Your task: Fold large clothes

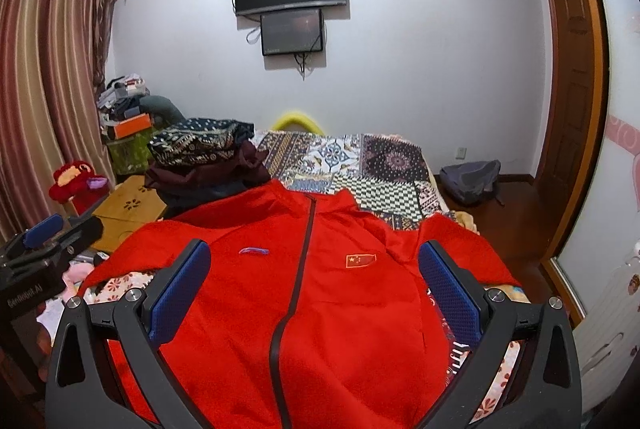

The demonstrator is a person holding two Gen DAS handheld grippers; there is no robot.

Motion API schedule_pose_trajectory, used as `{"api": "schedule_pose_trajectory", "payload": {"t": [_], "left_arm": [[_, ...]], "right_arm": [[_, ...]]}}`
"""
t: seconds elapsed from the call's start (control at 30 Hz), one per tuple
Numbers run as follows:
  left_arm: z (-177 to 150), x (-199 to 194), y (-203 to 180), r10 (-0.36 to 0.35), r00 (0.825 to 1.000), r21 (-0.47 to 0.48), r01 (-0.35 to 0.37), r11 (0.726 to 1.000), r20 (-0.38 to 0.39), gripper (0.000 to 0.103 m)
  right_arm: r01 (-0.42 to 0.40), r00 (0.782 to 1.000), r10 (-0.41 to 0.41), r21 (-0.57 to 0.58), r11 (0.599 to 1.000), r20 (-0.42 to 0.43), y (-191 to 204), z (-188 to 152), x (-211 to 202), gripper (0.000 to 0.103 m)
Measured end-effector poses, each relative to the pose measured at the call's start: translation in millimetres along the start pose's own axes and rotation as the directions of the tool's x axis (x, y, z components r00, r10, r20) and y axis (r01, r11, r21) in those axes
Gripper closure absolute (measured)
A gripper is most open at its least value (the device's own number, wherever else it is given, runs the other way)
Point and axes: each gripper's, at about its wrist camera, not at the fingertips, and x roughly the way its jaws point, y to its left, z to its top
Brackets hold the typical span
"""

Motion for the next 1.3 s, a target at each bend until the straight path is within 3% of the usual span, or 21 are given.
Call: {"api": "schedule_pose_trajectory", "payload": {"t": [0.37,0.43,0.53,0.7,0.97,1.07,1.23,1.3], "left_arm": [[7,67,87,0.137,0.985,-0.132,-0.150,0.980,-0.103,0.000],[4,77,111,0.179,0.974,-0.161,-0.200,0.967,-0.139,0.000],[-6,95,159,0.249,0.942,-0.196,-0.295,0.935,-0.225,0.000],[-34,119,230,0.229,0.906,-0.320,-0.348,0.881,-0.355,0.000],[-94,149,312,0.125,0.870,-0.521,-0.394,0.757,-0.476,0.003],[-117,164,338,0.032,0.867,-0.621,-0.381,0.685,-0.496,0.013],[-151,183,371,-0.072,0.868,-0.753,-0.382,0.536,-0.491,0.013],[-156,190,381,-0.092,0.873,-0.780,-0.376,0.500,-0.479,0.019]], "right_arm": [[0.007,0.990,-0.003,0.026,1.000,-0.138,-14,5,60,0.000],[0.011,0.986,-0.006,0.032,0.999,-0.165,-17,5,71,0.000],[0.023,0.979,-0.013,0.042,0.999,-0.203,-21,5,87,0.000],[0.029,0.962,-0.015,0.049,0.998,-0.274,-22,1,115,0.000],[0.033,0.939,-0.033,-0.005,0.999,-0.343,-12,-2,144,0.000],[0.039,0.934,-0.046,-0.026,0.999,-0.354,-10,-2,150,0.000],[0.065,0.929,-0.076,-0.042,0.997,-0.362,-10,-3,158,0.000],[0.072,0.925,-0.083,-0.044,0.996,-0.372,-11,-3,162,0.000]]}}
